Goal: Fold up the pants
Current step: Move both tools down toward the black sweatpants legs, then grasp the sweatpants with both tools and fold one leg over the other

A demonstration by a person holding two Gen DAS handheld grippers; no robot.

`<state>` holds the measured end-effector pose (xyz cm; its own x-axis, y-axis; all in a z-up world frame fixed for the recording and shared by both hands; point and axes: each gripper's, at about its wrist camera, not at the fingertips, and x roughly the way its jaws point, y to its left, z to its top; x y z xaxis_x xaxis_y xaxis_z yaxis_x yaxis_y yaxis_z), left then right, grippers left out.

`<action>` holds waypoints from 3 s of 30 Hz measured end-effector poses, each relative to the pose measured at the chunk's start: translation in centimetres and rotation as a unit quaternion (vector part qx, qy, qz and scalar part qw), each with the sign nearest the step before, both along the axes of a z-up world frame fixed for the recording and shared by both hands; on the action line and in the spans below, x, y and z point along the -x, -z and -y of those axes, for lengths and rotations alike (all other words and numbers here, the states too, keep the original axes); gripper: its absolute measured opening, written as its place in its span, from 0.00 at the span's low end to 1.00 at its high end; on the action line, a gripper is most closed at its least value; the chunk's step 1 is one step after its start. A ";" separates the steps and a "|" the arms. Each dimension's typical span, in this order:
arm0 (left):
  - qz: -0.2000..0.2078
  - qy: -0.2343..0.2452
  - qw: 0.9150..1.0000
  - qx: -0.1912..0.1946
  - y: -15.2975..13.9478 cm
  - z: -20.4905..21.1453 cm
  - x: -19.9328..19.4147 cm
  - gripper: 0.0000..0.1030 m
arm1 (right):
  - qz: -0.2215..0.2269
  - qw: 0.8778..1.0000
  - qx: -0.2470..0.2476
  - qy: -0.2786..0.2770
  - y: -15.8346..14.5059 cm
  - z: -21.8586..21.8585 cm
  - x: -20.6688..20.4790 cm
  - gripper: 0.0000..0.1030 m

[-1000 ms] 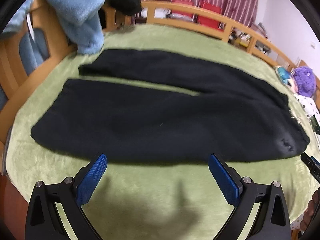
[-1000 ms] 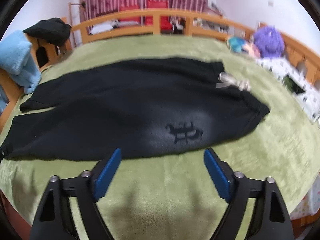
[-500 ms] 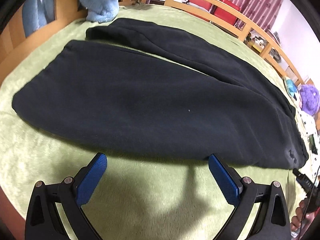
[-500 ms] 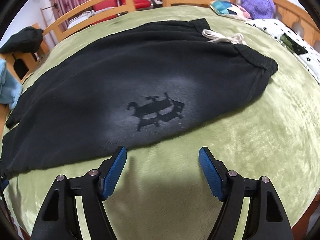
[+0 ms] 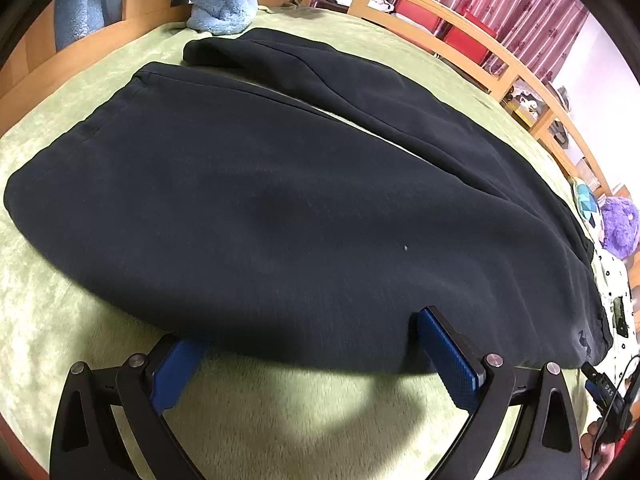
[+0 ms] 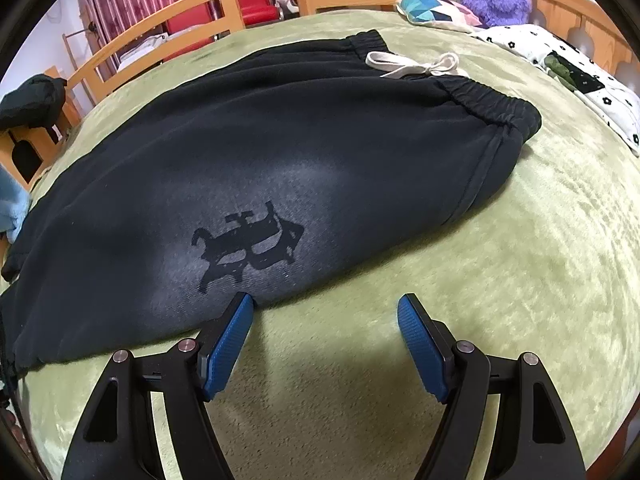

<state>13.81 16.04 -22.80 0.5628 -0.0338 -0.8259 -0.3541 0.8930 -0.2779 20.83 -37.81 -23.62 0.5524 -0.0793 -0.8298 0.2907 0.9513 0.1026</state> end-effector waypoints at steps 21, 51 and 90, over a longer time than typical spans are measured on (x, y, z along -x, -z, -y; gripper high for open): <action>0.010 -0.012 1.000 0.012 -0.2 -1.2 0.5 0.99 | 0.031 0.999 -0.019 0.004 -1.3 2.3 0.9 0.73; 0.129 -0.064 0.987 0.071 -7.8 -9.4 -6.9 0.12 | 0.108 0.992 -0.063 -0.026 -7.7 0.9 -10.1 0.13; 0.055 -0.101 0.985 0.126 1.3 -3.9 -20.5 0.83 | 0.054 0.981 -0.177 0.053 2.2 9.4 -20.0 0.78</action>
